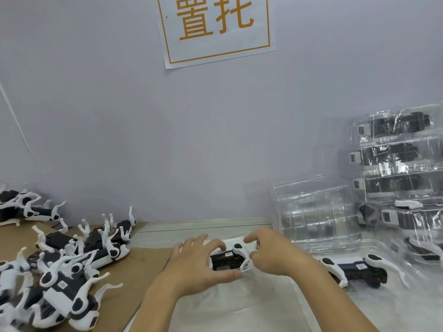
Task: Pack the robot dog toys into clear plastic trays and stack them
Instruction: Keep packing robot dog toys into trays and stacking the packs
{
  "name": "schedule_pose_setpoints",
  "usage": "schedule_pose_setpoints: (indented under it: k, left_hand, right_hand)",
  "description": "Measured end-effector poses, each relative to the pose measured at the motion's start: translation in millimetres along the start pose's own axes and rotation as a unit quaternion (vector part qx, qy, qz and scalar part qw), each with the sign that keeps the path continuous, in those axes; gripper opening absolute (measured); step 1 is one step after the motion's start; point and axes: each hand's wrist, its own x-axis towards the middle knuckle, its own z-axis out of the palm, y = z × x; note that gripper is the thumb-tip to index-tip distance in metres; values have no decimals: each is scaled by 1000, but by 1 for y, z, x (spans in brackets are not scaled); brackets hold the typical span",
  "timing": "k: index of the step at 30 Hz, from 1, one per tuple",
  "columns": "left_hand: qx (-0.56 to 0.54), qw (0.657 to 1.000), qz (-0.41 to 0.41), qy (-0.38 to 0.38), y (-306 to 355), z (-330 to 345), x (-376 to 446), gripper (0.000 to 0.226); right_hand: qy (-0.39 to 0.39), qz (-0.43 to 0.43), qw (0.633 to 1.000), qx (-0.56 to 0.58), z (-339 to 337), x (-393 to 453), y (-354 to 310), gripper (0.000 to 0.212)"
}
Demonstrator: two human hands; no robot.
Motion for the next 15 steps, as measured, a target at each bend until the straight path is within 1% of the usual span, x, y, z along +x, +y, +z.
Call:
schedule_pose_setpoints:
  k: [2,4,9,15]
  left_hand:
    - [4,1000,-8,-16,0,0,-2,90]
    - [11,1000,-8,-18,1,1,-3,94]
    - [12,1000,-7,7,1,5,0,88]
    - [9,1000,-10,18,1,6,1,90]
  right_hand:
    - [0,1,1000,2,0,0,0,48]
    - [0,2,1000,2,0,0,0,48]
    - [0,4,1000,7,1,0,1,48]
    - [2,1,1000,-4,1,-1,0,47]
